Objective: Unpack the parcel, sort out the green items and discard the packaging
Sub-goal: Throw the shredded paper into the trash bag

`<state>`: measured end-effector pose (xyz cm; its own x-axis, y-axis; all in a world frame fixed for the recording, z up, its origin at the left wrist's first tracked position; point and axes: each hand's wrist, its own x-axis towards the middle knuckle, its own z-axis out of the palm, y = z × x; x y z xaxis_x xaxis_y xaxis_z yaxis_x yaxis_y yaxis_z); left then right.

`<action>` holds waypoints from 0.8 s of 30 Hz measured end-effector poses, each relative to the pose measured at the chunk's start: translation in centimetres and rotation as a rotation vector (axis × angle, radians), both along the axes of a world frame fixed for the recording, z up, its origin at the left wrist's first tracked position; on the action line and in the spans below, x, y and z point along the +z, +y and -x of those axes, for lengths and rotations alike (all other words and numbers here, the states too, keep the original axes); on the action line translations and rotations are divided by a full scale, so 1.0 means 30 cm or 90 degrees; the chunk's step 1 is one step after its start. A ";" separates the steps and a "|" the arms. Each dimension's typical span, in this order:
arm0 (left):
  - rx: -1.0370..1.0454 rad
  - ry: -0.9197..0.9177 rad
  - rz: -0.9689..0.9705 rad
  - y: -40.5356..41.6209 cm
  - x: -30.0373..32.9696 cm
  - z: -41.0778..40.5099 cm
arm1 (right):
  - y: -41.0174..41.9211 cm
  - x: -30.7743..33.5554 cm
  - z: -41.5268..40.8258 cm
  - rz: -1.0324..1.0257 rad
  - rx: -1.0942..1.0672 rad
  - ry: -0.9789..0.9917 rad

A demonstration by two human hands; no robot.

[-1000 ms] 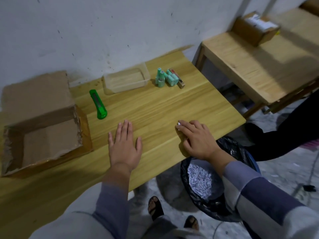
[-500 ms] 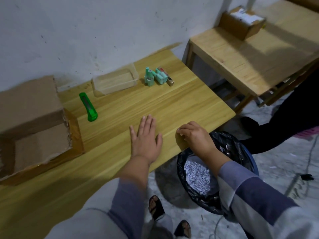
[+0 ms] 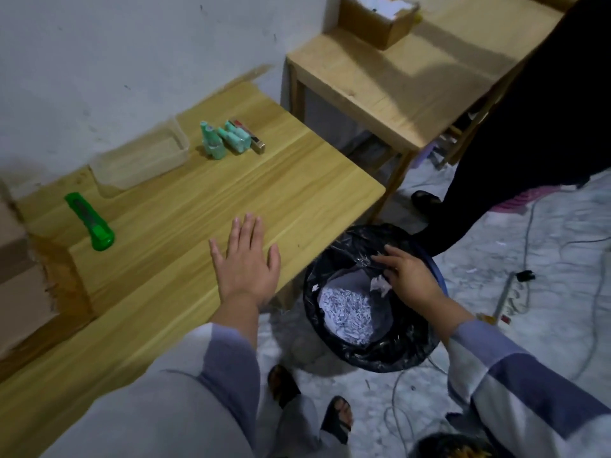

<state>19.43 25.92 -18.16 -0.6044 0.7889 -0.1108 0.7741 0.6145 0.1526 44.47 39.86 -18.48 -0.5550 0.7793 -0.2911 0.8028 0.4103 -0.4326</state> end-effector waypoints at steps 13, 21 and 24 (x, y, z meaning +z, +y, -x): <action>-0.013 -0.018 0.019 -0.002 0.016 0.002 | -0.003 0.057 0.035 0.029 -0.010 0.022; -0.006 -0.143 0.015 -0.035 0.137 0.033 | -0.014 0.228 0.143 -0.018 0.085 0.059; 0.010 -0.147 -0.003 -0.120 0.193 0.041 | -0.049 0.294 0.218 -0.024 0.141 0.070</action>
